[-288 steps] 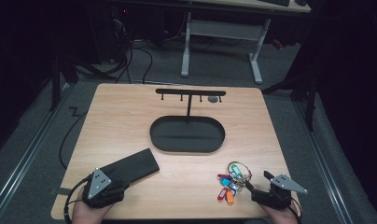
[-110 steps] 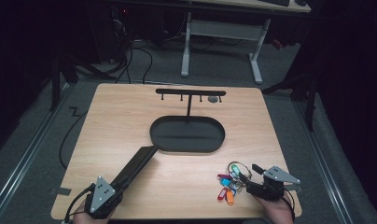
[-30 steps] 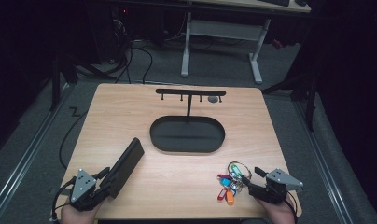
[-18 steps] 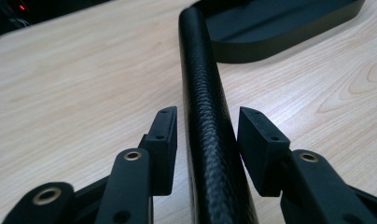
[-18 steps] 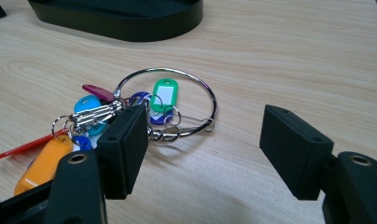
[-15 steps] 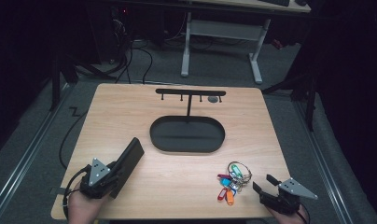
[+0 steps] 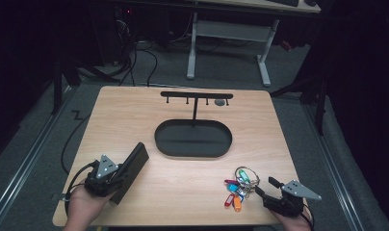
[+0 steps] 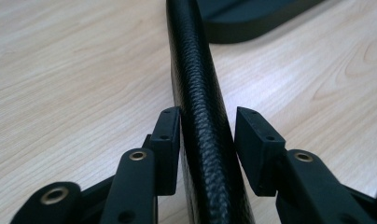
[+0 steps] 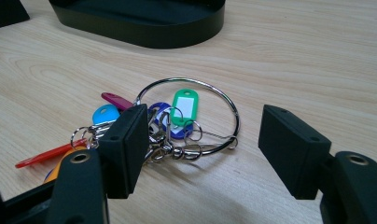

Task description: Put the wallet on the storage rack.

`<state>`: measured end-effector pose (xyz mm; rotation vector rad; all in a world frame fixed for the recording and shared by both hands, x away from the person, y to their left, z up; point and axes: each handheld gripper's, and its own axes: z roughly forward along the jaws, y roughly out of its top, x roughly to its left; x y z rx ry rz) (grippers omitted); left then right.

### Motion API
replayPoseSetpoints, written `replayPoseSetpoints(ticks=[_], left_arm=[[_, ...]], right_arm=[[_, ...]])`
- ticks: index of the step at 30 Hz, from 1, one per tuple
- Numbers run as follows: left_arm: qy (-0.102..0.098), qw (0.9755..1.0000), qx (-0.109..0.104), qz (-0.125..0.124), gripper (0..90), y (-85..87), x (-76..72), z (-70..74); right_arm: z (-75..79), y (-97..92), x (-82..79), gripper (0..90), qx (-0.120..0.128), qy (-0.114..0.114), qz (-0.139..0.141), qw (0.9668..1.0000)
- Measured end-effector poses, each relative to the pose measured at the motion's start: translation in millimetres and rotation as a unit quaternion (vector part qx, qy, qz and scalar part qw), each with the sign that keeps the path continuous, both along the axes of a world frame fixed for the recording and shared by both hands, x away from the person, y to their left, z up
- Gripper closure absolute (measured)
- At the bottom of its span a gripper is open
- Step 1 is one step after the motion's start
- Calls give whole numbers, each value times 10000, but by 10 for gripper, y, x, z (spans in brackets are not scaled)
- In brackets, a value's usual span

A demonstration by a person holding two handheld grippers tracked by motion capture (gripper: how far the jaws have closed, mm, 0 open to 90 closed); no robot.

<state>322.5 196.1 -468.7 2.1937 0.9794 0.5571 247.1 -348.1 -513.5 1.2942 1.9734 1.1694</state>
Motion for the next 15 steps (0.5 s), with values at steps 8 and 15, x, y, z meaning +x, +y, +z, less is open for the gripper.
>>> replayPoseSetpoints(ticks=[8,15], left_arm=[[583,9962,623,-157,626,-65,151,205],[1080,9906,827,-158,624,-83,249,293]], right_arm=[[-11,8,16,338,18,32,78,10000],[-3,-54,-10,338,111,7,38,9999]])
